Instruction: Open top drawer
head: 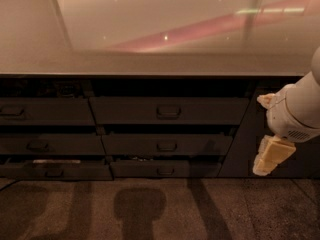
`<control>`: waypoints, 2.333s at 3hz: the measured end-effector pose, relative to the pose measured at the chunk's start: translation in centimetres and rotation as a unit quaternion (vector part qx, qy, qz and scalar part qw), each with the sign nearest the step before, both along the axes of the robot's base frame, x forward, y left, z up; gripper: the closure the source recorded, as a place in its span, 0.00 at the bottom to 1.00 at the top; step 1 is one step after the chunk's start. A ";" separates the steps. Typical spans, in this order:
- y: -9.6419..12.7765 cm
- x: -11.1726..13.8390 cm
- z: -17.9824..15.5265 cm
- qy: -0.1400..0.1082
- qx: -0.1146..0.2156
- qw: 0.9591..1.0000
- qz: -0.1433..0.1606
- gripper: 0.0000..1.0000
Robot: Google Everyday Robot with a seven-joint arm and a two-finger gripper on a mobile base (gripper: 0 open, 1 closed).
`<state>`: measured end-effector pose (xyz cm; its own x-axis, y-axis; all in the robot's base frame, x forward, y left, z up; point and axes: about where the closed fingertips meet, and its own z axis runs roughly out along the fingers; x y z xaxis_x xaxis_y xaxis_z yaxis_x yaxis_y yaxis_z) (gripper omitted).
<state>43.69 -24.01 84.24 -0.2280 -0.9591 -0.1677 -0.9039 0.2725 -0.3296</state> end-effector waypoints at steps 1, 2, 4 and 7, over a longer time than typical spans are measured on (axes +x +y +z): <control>0.0 0.0 0.0 0.000 0.000 1.000 0.000 0.00; -0.1 0.3 -0.3 0.004 -0.005 1.000 -0.008 0.00; 9.8 -1.2 -4.8 0.010 -0.048 0.997 0.053 0.00; 13.7 -2.3 -7.1 0.020 -0.042 0.993 0.104 0.00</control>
Offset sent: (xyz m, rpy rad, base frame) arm 0.0087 -0.0034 -0.0091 -0.0211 0.0243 -0.0410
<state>41.35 -10.34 77.17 -0.0288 -0.9965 -0.0788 -0.9508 0.0516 -0.3054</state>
